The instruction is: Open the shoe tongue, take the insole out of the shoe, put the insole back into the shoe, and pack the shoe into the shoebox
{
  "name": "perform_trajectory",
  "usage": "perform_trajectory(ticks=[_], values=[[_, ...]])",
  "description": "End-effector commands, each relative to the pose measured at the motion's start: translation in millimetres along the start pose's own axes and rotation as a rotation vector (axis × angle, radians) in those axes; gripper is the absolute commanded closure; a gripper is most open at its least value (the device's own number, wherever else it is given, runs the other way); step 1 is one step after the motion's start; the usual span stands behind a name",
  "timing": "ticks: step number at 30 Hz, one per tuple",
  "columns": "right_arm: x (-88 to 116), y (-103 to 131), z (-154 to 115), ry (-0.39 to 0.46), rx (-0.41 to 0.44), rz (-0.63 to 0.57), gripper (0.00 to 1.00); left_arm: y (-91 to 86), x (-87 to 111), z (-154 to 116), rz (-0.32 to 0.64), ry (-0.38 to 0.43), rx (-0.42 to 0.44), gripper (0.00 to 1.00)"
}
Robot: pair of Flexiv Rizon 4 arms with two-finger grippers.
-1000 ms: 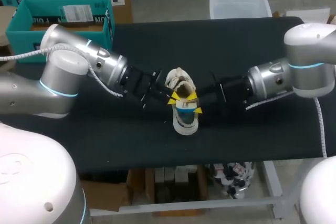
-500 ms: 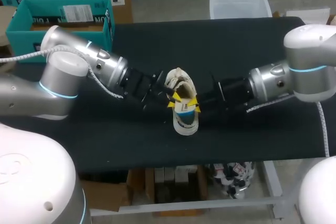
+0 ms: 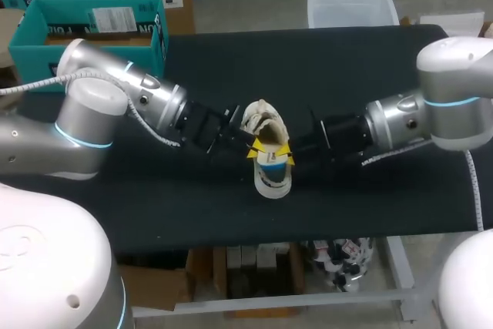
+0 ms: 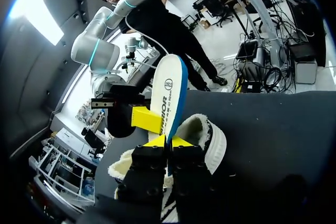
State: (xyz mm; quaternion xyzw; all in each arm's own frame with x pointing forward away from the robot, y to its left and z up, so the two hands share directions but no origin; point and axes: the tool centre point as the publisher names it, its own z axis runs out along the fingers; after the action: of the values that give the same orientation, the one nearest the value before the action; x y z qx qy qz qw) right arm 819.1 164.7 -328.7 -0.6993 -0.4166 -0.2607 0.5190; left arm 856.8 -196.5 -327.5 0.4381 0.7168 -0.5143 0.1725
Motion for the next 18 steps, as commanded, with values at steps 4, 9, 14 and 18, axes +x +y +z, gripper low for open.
perform_trajectory(ticks=[4,9,14,18], values=[[-1.2,28.2,9.7,0.0,0.038,0.02,1.0,23.2,-3.8,7.0,-0.037,0.007,0.002,1.0],[-0.8,39.5,12.5,-0.005,0.049,0.031,1.0,32.0,-5.9,6.9,-0.057,0.007,-0.001,1.0],[-0.4,33.6,8.7,-0.004,0.038,0.031,1.0,31.3,-5.2,6.5,-0.057,0.01,0.002,1.0],[0.4,19.8,3.8,-0.002,0.013,0.018,0.63,30.7,-4.6,6.8,-0.054,0.012,0.005,1.0]])
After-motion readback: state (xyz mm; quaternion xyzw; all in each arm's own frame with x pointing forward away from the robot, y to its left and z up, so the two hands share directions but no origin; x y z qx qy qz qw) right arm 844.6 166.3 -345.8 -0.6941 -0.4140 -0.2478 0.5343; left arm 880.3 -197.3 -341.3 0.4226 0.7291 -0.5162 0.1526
